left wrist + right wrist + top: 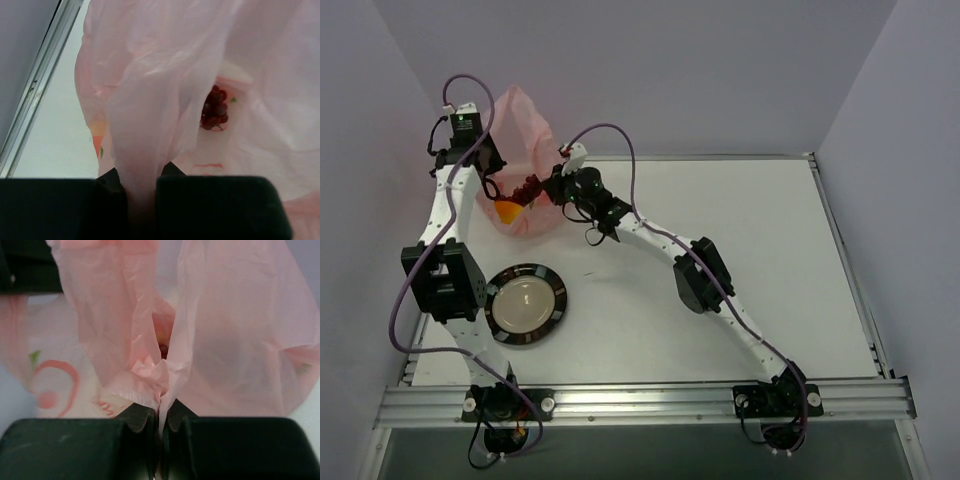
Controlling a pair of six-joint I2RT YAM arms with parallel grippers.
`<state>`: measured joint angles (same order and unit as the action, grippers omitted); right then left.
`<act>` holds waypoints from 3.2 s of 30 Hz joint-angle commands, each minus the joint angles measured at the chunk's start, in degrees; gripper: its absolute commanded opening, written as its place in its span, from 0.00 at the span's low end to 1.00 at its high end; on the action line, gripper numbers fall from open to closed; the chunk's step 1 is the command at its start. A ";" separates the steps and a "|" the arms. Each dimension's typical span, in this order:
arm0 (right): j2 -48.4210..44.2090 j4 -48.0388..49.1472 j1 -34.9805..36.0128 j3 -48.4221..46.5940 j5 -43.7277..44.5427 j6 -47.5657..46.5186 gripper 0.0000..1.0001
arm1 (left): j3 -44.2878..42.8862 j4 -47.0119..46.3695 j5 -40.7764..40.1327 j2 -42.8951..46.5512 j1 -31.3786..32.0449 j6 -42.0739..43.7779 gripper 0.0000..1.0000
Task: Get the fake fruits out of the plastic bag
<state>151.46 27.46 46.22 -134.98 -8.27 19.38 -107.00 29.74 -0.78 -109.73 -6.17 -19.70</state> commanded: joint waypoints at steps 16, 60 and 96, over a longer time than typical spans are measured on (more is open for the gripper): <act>-23.05 6.44 0.46 18.33 1.60 -0.14 0.00 | -15.88 -3.89 16.24 3.91 -6.57 -8.16 0.02; -23.67 4.46 -3.04 32.09 1.77 4.36 0.00 | 18.18 -15.59 10.44 11.56 -9.39 -17.82 0.02; -32.81 14.46 2.12 63.43 4.93 10.85 0.02 | -4.19 -8.12 15.63 -2.95 -4.90 -12.29 0.39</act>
<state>121.60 39.51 48.34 -72.60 -5.65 28.58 -109.23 20.25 13.41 -115.09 -11.90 -33.71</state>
